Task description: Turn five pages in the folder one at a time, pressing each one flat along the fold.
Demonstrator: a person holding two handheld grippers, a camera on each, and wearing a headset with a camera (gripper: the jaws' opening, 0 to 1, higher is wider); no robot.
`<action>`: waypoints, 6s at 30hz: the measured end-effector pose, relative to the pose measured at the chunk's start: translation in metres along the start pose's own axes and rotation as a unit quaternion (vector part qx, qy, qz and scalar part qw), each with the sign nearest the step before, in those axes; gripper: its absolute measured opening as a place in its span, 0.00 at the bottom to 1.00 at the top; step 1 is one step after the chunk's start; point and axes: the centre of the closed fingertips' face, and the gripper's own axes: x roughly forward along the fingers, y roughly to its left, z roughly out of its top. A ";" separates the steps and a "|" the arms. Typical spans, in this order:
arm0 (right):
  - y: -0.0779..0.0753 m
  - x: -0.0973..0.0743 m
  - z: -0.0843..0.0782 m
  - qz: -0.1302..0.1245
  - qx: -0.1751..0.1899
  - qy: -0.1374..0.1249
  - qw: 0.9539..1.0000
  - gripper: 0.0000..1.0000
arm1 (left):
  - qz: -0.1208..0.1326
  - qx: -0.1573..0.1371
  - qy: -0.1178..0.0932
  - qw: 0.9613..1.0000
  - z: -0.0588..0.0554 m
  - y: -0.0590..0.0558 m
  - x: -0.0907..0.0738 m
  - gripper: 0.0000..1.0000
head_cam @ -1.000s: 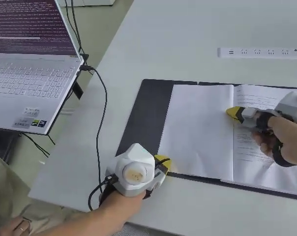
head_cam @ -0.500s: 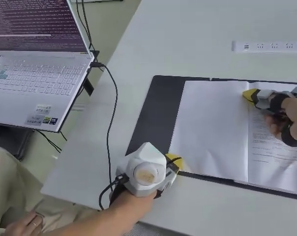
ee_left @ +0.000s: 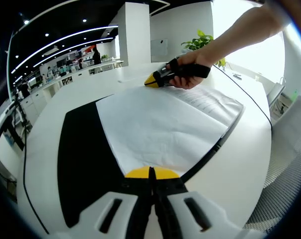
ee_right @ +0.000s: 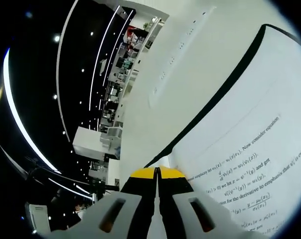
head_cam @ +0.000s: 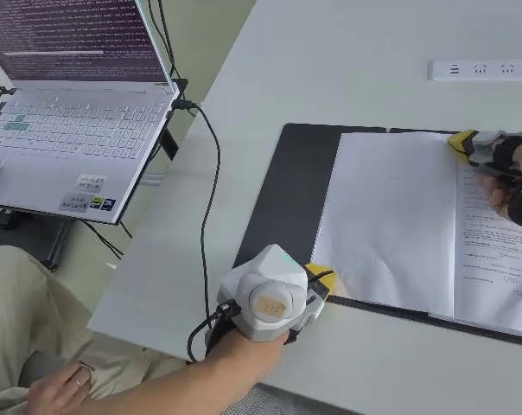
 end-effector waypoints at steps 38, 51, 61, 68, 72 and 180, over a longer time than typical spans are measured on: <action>-0.003 -0.059 -0.070 0.047 0.010 0.114 0.992 0.00 | 0.000 0.007 0.000 1.000 0.000 0.000 0.000 0.00; -0.006 -0.090 -0.105 0.064 0.013 0.152 0.986 0.00 | -0.002 0.014 0.002 1.000 0.000 -0.001 -0.001 0.00; -0.008 -0.116 -0.133 0.070 0.010 0.179 0.981 0.00 | -0.001 0.016 0.003 1.000 0.000 0.000 0.000 0.00; -0.009 -0.138 -0.159 0.075 0.007 0.203 0.976 0.00 | -0.001 0.020 0.004 1.000 -0.001 0.000 0.000 0.00; -0.010 -0.151 -0.176 0.078 -0.001 0.227 0.971 0.00 | -0.002 0.024 0.004 1.000 -0.001 -0.001 0.000 0.00; -0.016 -0.375 -0.074 -0.096 -0.326 -0.109 0.934 0.30 | -0.011 -0.072 -0.071 0.995 0.083 -0.044 -0.108 0.51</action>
